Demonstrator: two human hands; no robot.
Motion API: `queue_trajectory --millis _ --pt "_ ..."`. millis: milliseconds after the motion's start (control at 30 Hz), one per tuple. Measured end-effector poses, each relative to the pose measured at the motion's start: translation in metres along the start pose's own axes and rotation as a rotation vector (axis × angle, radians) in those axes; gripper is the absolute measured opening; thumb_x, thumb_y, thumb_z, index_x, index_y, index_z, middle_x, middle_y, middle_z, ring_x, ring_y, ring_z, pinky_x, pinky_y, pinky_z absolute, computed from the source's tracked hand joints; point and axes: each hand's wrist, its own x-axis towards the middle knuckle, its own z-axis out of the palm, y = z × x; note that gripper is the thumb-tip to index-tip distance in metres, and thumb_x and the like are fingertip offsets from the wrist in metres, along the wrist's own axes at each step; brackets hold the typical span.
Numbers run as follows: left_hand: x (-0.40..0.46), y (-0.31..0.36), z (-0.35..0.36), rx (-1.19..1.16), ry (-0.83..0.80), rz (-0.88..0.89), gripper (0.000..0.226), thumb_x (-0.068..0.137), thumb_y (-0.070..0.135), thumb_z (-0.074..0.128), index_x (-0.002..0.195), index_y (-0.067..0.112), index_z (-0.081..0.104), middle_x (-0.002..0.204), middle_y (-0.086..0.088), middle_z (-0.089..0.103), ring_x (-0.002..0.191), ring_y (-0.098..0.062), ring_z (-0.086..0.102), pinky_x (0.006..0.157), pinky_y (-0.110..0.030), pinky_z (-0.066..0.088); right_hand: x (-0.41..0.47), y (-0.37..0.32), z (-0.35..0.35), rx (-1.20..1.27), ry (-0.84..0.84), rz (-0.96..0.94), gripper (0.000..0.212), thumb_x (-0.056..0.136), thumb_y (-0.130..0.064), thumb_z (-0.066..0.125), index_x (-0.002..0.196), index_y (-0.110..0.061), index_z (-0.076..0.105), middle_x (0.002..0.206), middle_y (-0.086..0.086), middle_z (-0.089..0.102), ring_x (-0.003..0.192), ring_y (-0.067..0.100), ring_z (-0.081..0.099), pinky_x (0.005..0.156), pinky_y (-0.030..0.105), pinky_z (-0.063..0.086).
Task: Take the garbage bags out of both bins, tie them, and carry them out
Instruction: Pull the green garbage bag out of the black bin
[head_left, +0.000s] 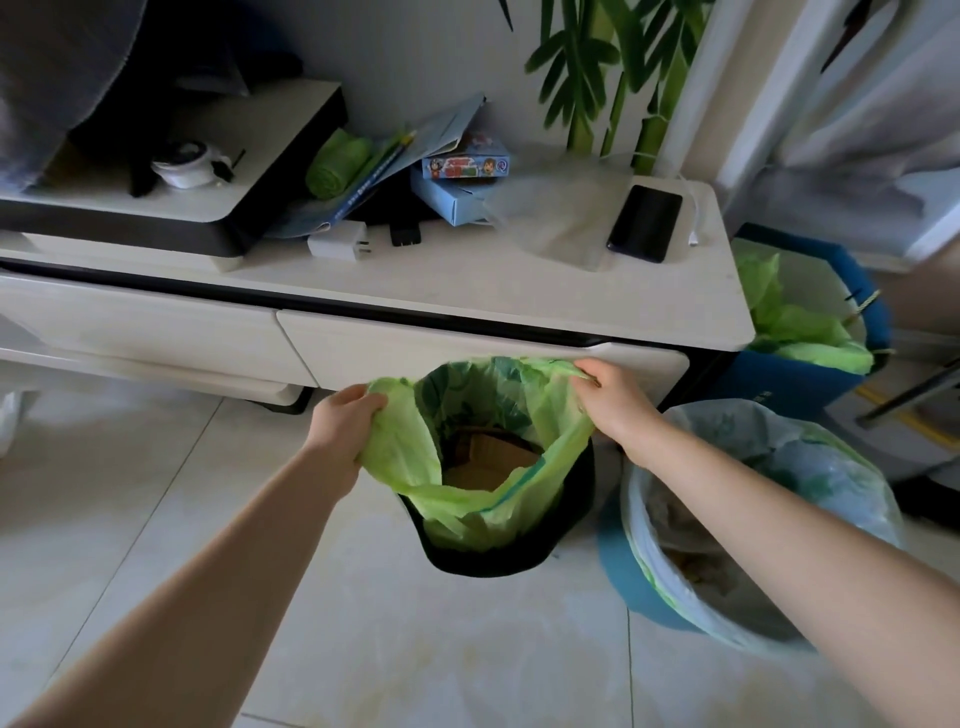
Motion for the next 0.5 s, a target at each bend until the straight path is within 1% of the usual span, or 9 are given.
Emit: queue_trajectory --millis 67,100,133,200,233,300,400,433,500 --pt "-0.004 0.003 -0.001 0.039 -0.009 0.086 0.016 0.088 0.008 0.057 0.094 0.015 0.070 0.096 -0.013 0.071 0.086 -0.030 0.067 0.084 -0.043 0.056 -0.008 -0.003 -0.002 0.007 -0.011 -0.057 0.022 0.099 -0.013 0.041 0.110 -0.009 0.059 0.087 0.006 0.055 0.075 0.017 0.049 0.057 0.024 0.047" --pt "-0.007 0.004 -0.002 0.064 -0.003 0.129 0.016 0.088 0.010 0.057 0.093 0.016 0.071 0.093 -0.011 0.071 0.084 -0.028 0.066 0.081 -0.042 0.055 -0.013 -0.003 -0.003 0.017 -0.010 -0.062 0.019 0.099 -0.011 0.041 0.101 -0.008 0.059 0.082 0.006 0.054 0.070 0.016 0.050 0.051 0.017 0.048" --pt "-0.011 0.003 -0.005 0.097 0.009 0.176 0.016 0.088 0.011 0.056 0.091 0.016 0.071 0.088 -0.009 0.069 0.079 -0.025 0.064 0.076 -0.039 0.053 -0.017 -0.001 -0.005 0.024 -0.005 -0.056 0.017 0.097 -0.011 0.042 0.093 -0.008 0.058 0.077 0.006 0.054 0.067 0.017 0.052 0.049 0.016 0.050" --pt "-0.019 -0.005 -0.013 0.163 0.060 0.243 0.016 0.090 0.011 0.053 0.090 0.013 0.068 0.082 -0.006 0.064 0.072 -0.020 0.057 0.068 -0.033 0.047 -0.027 0.006 -0.008 0.007 0.033 -0.042 0.012 0.094 -0.012 0.046 0.088 -0.006 0.056 0.073 0.006 0.056 0.067 0.020 0.057 0.055 0.033 0.058" --pt "-0.023 -0.011 -0.019 0.188 0.090 0.255 0.016 0.090 0.011 0.051 0.091 0.012 0.066 0.082 -0.006 0.062 0.071 -0.019 0.054 0.065 -0.031 0.045 -0.033 0.010 -0.011 -0.036 0.062 -0.047 0.011 0.091 -0.013 0.049 0.088 -0.004 0.055 0.072 0.006 0.057 0.065 0.021 0.058 0.057 0.039 0.057" --pt "-0.028 -0.027 -0.036 0.229 0.151 0.241 0.017 0.091 0.007 0.046 0.092 0.010 0.063 0.081 -0.007 0.059 0.071 -0.021 0.051 0.061 -0.029 0.041 -0.046 0.017 -0.016 -0.098 0.094 -0.050 0.011 0.086 -0.015 0.055 0.085 -0.004 0.054 0.069 0.008 0.057 0.059 0.021 0.057 0.053 0.041 0.054" --pt "-0.030 -0.045 -0.060 0.221 0.224 0.143 0.021 0.089 0.004 0.043 0.094 0.008 0.062 0.082 -0.012 0.058 0.076 -0.027 0.052 0.065 -0.032 0.046 -0.062 0.023 -0.025 -0.070 0.107 -0.031 0.020 0.089 -0.024 0.062 0.077 -0.010 0.053 0.069 0.008 0.059 0.048 0.013 0.060 0.038 0.022 0.046" --pt "-0.031 -0.047 -0.065 0.190 0.236 0.111 0.022 0.089 0.002 0.042 0.095 0.007 0.063 0.084 -0.014 0.058 0.078 -0.029 0.053 0.066 -0.033 0.049 -0.066 0.024 -0.028 -0.069 0.120 -0.020 0.024 0.090 -0.026 0.062 0.074 -0.011 0.052 0.069 0.008 0.060 0.042 0.009 0.060 0.036 0.020 0.045" --pt "-0.035 -0.044 -0.072 0.134 0.250 0.076 0.024 0.090 0.000 0.042 0.099 0.007 0.063 0.087 -0.015 0.058 0.080 -0.030 0.056 0.064 -0.033 0.053 -0.067 0.025 -0.034 -0.029 0.148 0.026 0.025 0.092 -0.027 0.059 0.077 -0.007 0.055 0.072 0.012 0.066 0.043 0.013 0.066 0.042 0.032 0.054"
